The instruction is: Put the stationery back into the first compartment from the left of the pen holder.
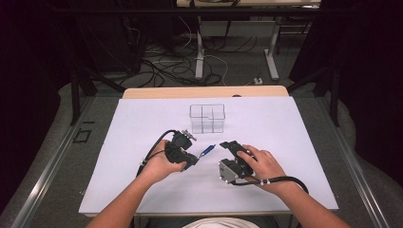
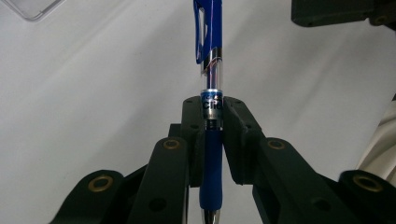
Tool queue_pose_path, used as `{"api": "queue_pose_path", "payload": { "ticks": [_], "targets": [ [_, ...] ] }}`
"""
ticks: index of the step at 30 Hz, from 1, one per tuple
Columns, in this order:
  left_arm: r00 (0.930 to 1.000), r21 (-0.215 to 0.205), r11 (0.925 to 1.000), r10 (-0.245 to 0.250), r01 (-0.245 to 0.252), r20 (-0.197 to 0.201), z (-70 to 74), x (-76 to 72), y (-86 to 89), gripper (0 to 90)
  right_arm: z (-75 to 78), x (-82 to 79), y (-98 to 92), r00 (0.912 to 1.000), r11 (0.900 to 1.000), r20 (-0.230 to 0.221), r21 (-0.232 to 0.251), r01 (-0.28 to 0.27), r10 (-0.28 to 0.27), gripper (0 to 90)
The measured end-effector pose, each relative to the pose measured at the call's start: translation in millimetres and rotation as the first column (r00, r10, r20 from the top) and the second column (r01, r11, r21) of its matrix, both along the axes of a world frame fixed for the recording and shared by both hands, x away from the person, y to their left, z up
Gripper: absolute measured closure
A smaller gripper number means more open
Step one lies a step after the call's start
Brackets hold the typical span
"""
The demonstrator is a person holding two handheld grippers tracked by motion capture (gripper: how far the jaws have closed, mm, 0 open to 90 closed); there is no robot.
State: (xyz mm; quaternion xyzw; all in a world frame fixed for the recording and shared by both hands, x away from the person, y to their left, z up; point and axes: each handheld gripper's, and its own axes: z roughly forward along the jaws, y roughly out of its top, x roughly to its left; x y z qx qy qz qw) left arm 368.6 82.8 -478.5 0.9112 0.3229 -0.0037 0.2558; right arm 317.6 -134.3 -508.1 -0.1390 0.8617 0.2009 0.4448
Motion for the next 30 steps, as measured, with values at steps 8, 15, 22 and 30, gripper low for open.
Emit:
{"api": "queue_pose_path", "payload": {
  "ticks": [8, 15, 22, 30],
  "targets": [
    [0.9999, -0.002, 1.0, -0.003, 0.003, -0.013, -2.3, 2.2, -2.1, 79.5, -8.1, 1.5, 12.9, 0.9908, 0.985, 0.094, -0.151, -0.082, 0.097, 43.0],
    [0.9996, -0.004, 1.0, -0.007, 0.007, -0.029, -3.2, 1.4, -7.4, 79.5, -13.4, 0.4, 20.6, 0.9885, 0.972, 0.092, -0.215, -0.098, 0.12, 52.7],
    [0.999, -0.019, 0.9998, -0.001, 0.001, -0.045, -6.2, 1.8, -12.4, 79.5, -18.9, 0.0, 25.3, 0.9838, 0.963, 0.114, -0.245, -0.107, 0.139, 58.2],
    [0.998, -0.024, 0.9994, -0.026, 0.025, -0.057, -8.2, -0.4, -19.3, 79.5, -22.9, -3.6, 32.3, 0.9791, 0.958, 0.136, -0.265, -0.112, 0.152, 62.9]
  ]
}}
